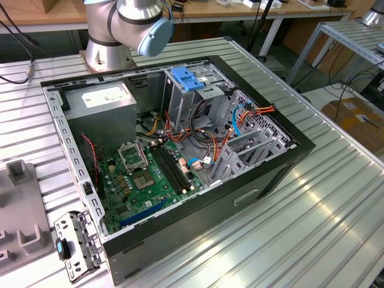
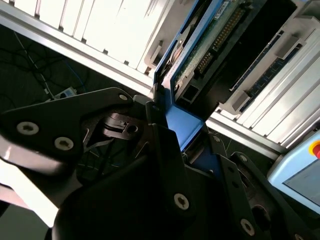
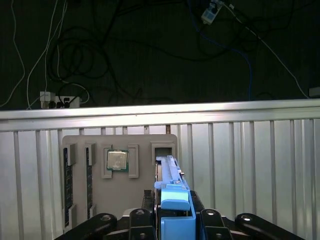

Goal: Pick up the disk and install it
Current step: 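Pick up the disk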

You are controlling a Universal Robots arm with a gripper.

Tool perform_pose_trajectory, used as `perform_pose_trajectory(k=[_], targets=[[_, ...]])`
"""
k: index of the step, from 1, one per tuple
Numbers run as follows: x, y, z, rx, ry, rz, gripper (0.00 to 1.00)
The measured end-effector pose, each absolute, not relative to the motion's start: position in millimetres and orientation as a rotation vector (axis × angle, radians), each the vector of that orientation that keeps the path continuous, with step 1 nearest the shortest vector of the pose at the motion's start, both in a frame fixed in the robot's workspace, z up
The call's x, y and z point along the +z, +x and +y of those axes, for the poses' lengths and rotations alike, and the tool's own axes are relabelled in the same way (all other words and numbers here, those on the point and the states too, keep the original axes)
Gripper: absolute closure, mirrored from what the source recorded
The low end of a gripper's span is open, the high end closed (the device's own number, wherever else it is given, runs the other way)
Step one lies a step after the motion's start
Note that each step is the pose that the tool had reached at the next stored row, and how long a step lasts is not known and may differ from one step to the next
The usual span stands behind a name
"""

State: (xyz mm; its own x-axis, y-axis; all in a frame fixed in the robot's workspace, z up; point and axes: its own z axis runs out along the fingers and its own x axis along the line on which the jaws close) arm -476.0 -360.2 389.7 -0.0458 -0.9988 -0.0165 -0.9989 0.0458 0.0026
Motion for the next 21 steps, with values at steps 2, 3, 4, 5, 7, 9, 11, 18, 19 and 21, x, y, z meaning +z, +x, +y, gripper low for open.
perform_pose_trajectory(k=[2, 3, 4, 5, 7, 9, 11, 18, 19, 21], targets=[[391.4, -476.0, -360.2, 0.021, -2.163, 2.264, 0.63], [393.3, -475.9, -360.2, 0.021, -2.163, 2.264, 0.63], [394.7, -475.9, -360.2, 0.021, -2.163, 2.264, 0.63], [395.9, -476.0, -360.2, 0.021, -2.163, 2.265, 0.63], [398.0, -476.0, -360.2, 0.021, -2.163, 2.265, 0.63], [399.6, -476.0, -360.2, 0.021, -2.163, 2.264, 0.63], [401.6, -476.0, -360.2, 0.021, -2.163, 2.265, 0.63], [407.0, -475.9, -360.2, 0.021, -2.163, 2.265, 0.63], [408.0, -476.0, -360.2, 0.022, -2.163, 2.265, 0.63], [409.7, -476.0, -360.2, 0.022, -2.163, 2.265, 0.63]])
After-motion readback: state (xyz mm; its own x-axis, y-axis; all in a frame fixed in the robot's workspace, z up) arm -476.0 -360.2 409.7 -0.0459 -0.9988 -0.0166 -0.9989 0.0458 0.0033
